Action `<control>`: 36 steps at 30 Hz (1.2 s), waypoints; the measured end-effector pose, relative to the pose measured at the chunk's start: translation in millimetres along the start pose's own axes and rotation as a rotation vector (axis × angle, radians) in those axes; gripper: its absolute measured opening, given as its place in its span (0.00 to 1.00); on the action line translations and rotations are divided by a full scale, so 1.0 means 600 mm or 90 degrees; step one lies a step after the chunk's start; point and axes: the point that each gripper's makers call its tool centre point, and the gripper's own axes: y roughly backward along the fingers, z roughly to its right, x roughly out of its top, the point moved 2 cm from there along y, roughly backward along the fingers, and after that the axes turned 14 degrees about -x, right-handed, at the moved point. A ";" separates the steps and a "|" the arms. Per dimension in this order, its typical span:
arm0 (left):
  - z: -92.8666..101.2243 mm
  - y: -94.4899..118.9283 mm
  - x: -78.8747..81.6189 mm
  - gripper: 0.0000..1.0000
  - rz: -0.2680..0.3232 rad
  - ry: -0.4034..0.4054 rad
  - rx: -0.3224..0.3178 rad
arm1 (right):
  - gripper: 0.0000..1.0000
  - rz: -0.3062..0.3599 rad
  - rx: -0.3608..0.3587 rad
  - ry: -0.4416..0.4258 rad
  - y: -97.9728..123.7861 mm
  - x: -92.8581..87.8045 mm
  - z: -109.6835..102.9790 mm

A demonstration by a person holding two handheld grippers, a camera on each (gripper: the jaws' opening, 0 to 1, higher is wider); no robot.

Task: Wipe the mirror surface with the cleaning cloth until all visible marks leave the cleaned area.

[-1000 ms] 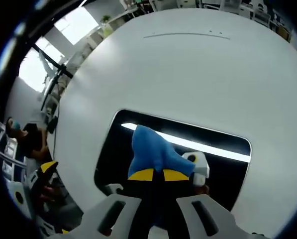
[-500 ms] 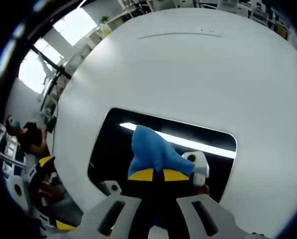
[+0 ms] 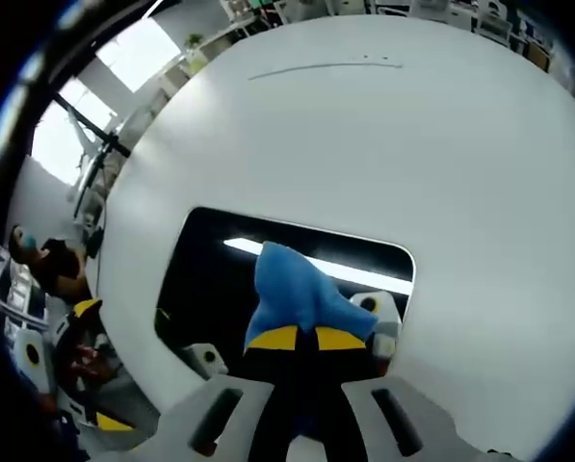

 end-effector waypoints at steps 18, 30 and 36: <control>-0.001 0.002 -0.003 0.99 -0.003 -0.001 0.001 | 0.00 -0.004 -0.026 -0.017 0.004 -0.011 0.042; -0.007 0.006 0.000 0.99 0.005 0.002 0.013 | 0.00 -0.011 -0.050 -0.018 0.014 -0.021 0.062; -0.008 0.007 0.000 0.99 0.009 0.004 0.018 | 0.00 -0.009 -0.061 -0.015 0.013 -0.021 0.063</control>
